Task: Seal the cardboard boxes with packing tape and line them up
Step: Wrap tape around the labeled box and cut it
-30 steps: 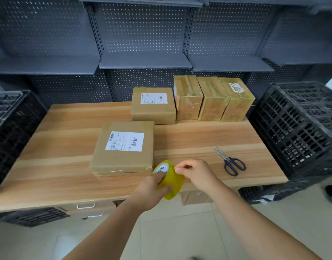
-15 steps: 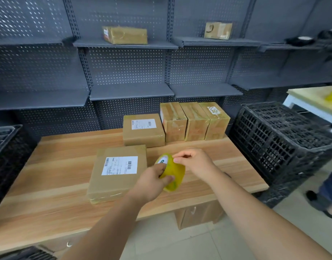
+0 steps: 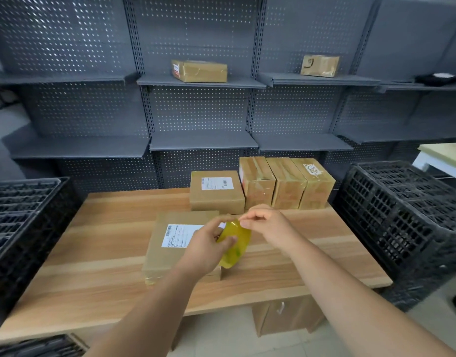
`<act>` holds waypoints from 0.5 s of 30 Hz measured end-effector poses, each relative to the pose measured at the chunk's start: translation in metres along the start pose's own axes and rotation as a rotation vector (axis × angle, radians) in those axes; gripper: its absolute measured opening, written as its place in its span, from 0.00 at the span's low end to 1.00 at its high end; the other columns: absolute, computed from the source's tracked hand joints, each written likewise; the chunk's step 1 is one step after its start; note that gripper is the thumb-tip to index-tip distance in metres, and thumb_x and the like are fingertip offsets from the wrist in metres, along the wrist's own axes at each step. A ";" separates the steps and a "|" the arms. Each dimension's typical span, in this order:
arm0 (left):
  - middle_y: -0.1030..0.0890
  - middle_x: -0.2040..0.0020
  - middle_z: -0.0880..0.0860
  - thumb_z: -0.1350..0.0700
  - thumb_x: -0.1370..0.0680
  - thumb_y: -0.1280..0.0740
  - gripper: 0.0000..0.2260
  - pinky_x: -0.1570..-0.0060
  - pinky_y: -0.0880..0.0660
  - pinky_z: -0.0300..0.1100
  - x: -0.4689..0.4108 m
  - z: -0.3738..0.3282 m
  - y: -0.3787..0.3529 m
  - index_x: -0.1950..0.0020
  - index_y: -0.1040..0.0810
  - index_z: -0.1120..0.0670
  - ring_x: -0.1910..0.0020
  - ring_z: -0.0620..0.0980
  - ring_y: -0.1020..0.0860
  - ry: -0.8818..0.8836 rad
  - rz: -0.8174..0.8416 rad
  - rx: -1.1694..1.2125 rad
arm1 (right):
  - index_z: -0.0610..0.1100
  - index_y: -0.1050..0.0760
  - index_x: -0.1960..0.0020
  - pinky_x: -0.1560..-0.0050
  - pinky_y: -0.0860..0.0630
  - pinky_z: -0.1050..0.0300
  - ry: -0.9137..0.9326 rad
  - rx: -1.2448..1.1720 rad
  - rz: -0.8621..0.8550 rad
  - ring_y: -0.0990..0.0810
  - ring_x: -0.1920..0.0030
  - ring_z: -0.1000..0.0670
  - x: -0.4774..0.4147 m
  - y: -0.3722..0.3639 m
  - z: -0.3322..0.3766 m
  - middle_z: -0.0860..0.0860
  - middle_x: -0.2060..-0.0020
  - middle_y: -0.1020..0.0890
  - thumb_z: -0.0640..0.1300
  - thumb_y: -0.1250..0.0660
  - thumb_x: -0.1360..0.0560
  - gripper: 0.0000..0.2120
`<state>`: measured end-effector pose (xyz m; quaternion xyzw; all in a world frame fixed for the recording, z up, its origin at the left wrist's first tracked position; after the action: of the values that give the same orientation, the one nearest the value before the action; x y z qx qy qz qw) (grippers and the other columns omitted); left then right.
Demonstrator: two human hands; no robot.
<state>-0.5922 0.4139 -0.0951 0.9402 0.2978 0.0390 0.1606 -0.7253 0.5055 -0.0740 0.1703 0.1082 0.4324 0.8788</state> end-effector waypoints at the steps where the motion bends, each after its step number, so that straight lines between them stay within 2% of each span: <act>1: 0.17 0.62 0.45 0.56 0.23 0.30 0.15 0.61 0.25 0.36 0.001 0.002 0.001 0.45 0.24 0.36 0.61 0.45 0.21 -0.001 -0.004 0.004 | 0.45 0.17 0.51 0.54 0.28 0.74 -0.028 -0.001 0.049 0.23 0.56 0.62 0.000 -0.003 -0.001 0.51 0.50 0.20 0.38 0.27 0.27 0.06; 3: 0.16 0.59 0.49 0.56 0.23 0.30 0.15 0.55 0.24 0.44 0.003 0.010 0.003 0.45 0.24 0.35 0.58 0.50 0.20 0.010 -0.021 0.012 | 0.52 0.18 0.52 0.46 0.22 0.62 -0.080 0.027 0.145 0.19 0.51 0.58 -0.001 -0.011 -0.006 0.52 0.49 0.17 0.38 0.26 0.27 0.10; 4: 0.17 0.58 0.51 0.56 0.24 0.29 0.15 0.53 0.23 0.47 0.004 0.014 0.005 0.45 0.24 0.36 0.57 0.51 0.20 0.015 -0.031 0.022 | 0.55 0.19 0.53 0.44 0.22 0.56 -0.087 0.059 0.166 0.19 0.48 0.55 -0.002 -0.013 -0.008 0.52 0.49 0.17 0.36 0.26 0.28 0.14; 5: 0.17 0.58 0.53 0.56 0.24 0.29 0.15 0.52 0.23 0.49 0.005 0.017 0.006 0.45 0.24 0.36 0.57 0.53 0.20 0.017 -0.039 0.033 | 0.56 0.20 0.52 0.45 0.22 0.55 -0.077 0.080 0.172 0.19 0.47 0.53 -0.002 -0.015 -0.009 0.51 0.50 0.17 0.34 0.27 0.28 0.17; 8: 0.16 0.58 0.51 0.59 0.24 0.29 0.16 0.52 0.23 0.48 0.008 0.023 0.008 0.42 0.24 0.40 0.55 0.55 0.20 0.006 -0.032 0.075 | 0.52 0.20 0.45 0.48 0.22 0.61 -0.030 0.082 0.149 0.21 0.51 0.54 -0.004 -0.020 -0.008 0.53 0.51 0.17 0.29 0.28 0.29 0.21; 11: 0.19 0.66 0.41 0.62 0.23 0.30 0.15 0.61 0.27 0.33 0.012 0.025 0.009 0.40 0.24 0.47 0.64 0.41 0.22 0.014 0.003 0.121 | 0.49 0.27 0.32 0.46 0.21 0.52 -0.082 -0.024 0.159 0.21 0.54 0.53 -0.007 -0.024 -0.014 0.50 0.47 0.18 0.28 0.29 0.28 0.29; 13: 0.18 0.65 0.41 0.63 0.23 0.30 0.15 0.60 0.28 0.32 0.015 0.028 0.008 0.41 0.24 0.47 0.62 0.40 0.21 0.031 0.024 0.148 | 0.45 0.26 0.31 0.47 0.21 0.56 -0.144 -0.017 0.165 0.21 0.57 0.55 -0.010 -0.026 -0.022 0.47 0.44 0.19 0.29 0.28 0.29 0.28; 15: 0.18 0.63 0.42 0.63 0.23 0.30 0.15 0.58 0.27 0.34 0.016 0.033 0.009 0.41 0.24 0.45 0.60 0.42 0.20 0.043 0.024 0.163 | 0.40 0.22 0.37 0.48 0.22 0.65 -0.180 0.005 0.162 0.20 0.57 0.56 -0.010 -0.028 -0.028 0.45 0.46 0.17 0.31 0.27 0.29 0.22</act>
<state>-0.5688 0.4068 -0.1238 0.9526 0.2922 0.0364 0.0765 -0.7209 0.4872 -0.1103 0.2188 0.0158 0.4846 0.8468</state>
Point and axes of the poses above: each hand's wrist, its own x-axis away from the middle knuckle, its own y-axis out of the back of the hand, z = x × y, the point moved 7 cm from there along -x, towards the middle knuckle
